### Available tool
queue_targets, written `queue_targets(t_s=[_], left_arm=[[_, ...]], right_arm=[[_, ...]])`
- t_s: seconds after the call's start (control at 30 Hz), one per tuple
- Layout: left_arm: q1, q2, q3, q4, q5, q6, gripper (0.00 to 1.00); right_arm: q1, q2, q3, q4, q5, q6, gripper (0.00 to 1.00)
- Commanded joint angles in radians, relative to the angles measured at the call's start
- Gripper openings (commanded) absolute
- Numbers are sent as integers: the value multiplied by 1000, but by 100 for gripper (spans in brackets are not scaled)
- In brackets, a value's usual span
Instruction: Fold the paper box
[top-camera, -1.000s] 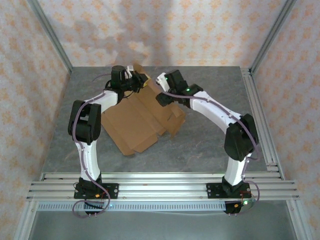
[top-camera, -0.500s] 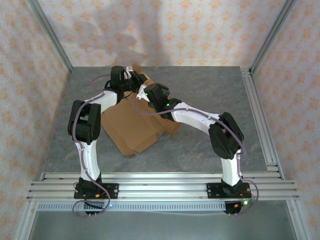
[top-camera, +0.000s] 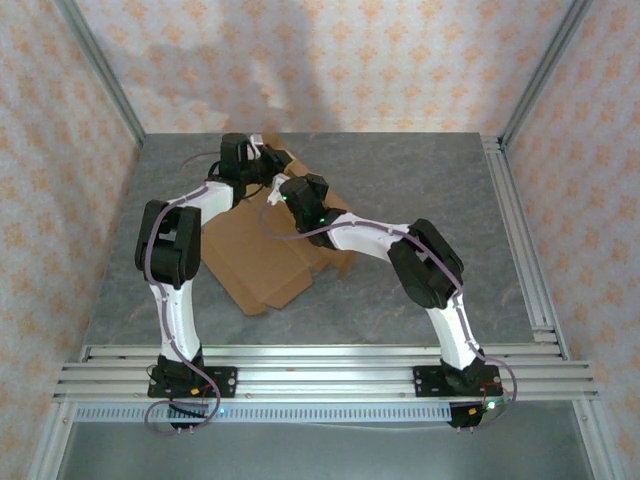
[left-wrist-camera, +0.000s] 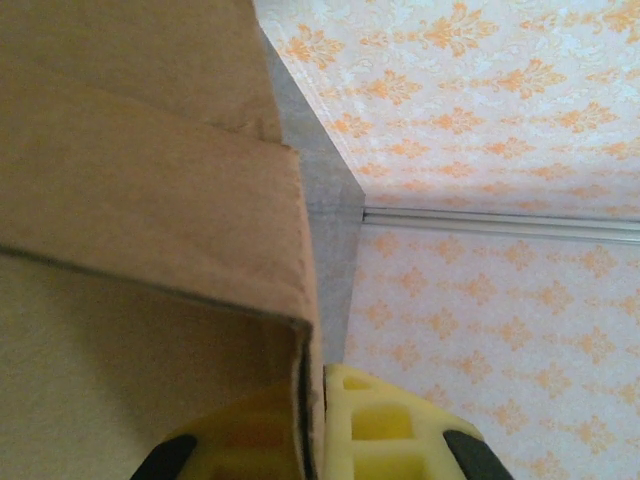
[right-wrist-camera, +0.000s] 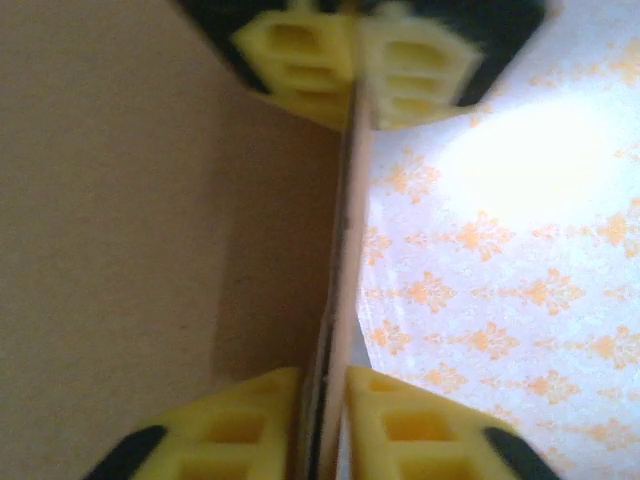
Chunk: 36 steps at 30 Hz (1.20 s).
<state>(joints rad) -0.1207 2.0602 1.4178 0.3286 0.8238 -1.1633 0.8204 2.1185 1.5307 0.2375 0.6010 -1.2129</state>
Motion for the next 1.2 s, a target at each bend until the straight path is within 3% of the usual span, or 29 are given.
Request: queue_targets(t_s=[0.0, 0.17, 0.37, 1.03, 1.17], left_arm=[[0, -34, -11, -11, 9, 5, 11], [0, -54, -13, -36, -16, 9, 26], [2, -66, -19, -52, -41, 7, 35], [5, 13, 113, -113, -42, 5, 28], [5, 21, 139, -115, -37, 0, 18]], right_arm=[[0, -1, -38, 111, 39, -66, 0], [-3, -33, -95, 158, 19, -93, 0], [-16, -81, -186, 226, -17, -130, 0], [-66, -123, -275, 392, -150, -286, 0], [-76, -124, -264, 394, -164, -310, 0]])
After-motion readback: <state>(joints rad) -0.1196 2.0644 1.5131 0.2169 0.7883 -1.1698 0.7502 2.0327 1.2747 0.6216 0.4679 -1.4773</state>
